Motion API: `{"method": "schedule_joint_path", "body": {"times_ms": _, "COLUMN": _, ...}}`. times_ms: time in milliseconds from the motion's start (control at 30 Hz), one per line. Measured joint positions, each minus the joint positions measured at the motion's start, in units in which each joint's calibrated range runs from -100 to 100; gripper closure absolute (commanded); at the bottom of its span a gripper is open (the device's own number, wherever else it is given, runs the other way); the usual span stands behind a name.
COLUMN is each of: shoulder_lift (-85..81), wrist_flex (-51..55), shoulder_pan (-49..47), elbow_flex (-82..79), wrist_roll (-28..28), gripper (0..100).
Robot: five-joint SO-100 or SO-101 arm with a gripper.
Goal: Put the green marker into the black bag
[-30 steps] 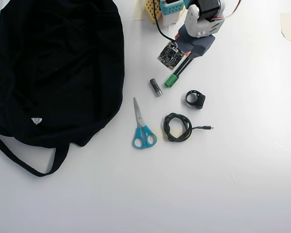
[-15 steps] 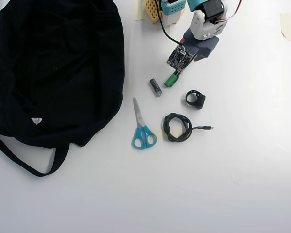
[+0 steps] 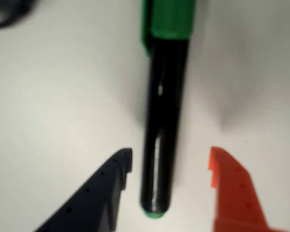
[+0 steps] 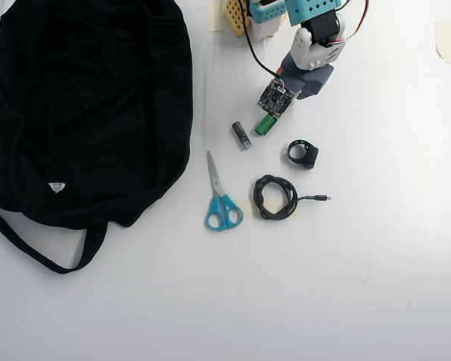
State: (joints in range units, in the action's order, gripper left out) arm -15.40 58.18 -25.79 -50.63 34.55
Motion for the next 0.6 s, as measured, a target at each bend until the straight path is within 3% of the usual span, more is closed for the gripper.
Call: {"method": "schedule_joint_path", "body": {"times_ms": 600, "shoulder_lift": 4.4, "wrist_flex": -3.3, "shoulder_pan": 2.4, "elbow_flex": 1.4, "wrist_roll": -1.4, "gripper": 80}}
